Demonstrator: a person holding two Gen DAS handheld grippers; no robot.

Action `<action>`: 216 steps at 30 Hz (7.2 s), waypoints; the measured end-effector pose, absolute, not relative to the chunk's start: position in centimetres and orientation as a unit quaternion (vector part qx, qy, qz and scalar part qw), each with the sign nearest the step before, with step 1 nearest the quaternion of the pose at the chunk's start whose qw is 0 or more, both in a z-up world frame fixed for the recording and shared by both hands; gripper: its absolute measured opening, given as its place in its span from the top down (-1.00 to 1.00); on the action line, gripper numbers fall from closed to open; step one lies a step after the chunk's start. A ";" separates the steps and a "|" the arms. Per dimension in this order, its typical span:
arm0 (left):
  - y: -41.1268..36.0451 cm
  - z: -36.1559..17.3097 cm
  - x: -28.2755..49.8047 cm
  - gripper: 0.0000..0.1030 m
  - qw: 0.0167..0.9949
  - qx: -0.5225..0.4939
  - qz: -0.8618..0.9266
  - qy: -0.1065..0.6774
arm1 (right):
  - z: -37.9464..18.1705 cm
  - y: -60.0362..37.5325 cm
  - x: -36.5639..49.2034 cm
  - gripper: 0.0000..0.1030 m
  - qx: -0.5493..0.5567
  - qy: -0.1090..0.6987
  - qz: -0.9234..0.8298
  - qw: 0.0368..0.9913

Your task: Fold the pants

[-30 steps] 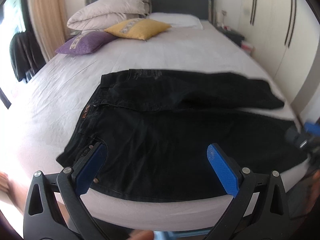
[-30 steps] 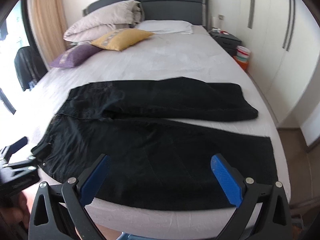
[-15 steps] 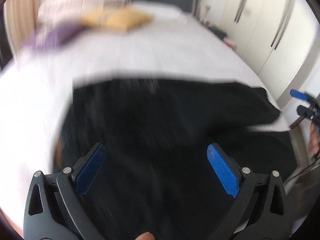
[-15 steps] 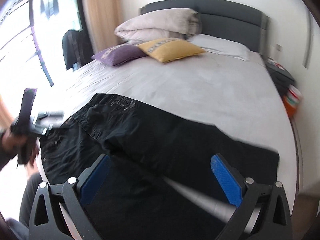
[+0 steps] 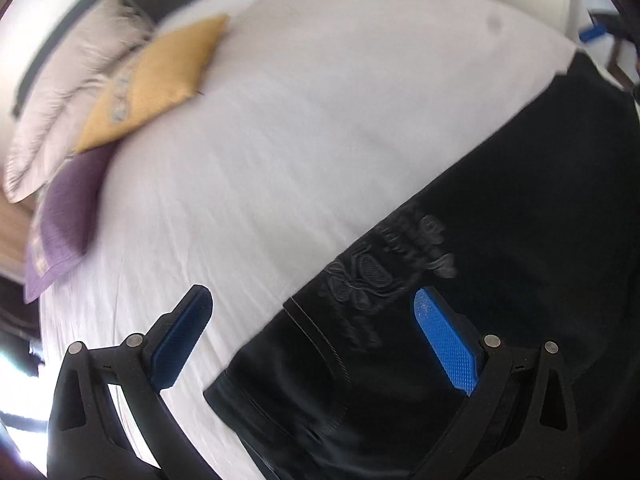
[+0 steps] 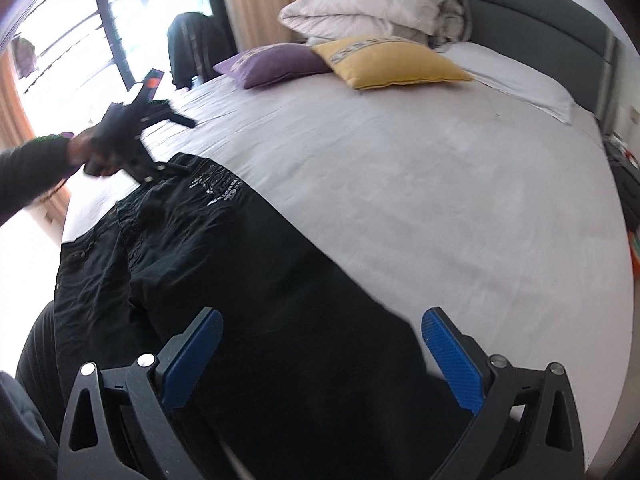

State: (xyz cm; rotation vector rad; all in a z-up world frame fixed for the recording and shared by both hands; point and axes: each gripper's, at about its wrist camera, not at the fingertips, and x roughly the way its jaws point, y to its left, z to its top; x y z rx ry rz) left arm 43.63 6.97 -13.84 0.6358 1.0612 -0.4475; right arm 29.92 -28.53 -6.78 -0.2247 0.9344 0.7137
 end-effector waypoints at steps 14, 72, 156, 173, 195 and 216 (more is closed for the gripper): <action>9.4 -21.2 52.3 -0.95 0.707 0.260 -0.263 0.602 | -12.6 -26.3 36.7 -0.97 -0.124 0.486 0.384 0.775; 13.0 -11.5 16.9 0.87 0.850 0.311 -0.264 0.332 | -7.8 -20.3 7.5 0.93 -0.347 0.454 0.282 0.771; -0.7 -21.1 14.1 -0.41 0.846 0.137 -0.262 0.444 | -10.9 -30.0 17.0 -0.51 -0.011 0.522 -0.102 0.847; -0.8 -21.2 13.9 -0.42 0.854 0.128 -0.248 0.440 | -7.1 -37.4 8.5 0.85 0.128 0.436 -0.094 0.886; -2.9 -20.9 14.5 -0.49 0.855 0.140 -0.202 0.457 | -10.9 -48.4 -10.1 0.87 0.342 0.363 -0.174 0.849; -3.1 -20.9 14.8 -0.52 0.855 0.138 -0.193 0.461 | -12.5 -49.4 -10.5 0.89 0.321 0.405 -0.200 0.832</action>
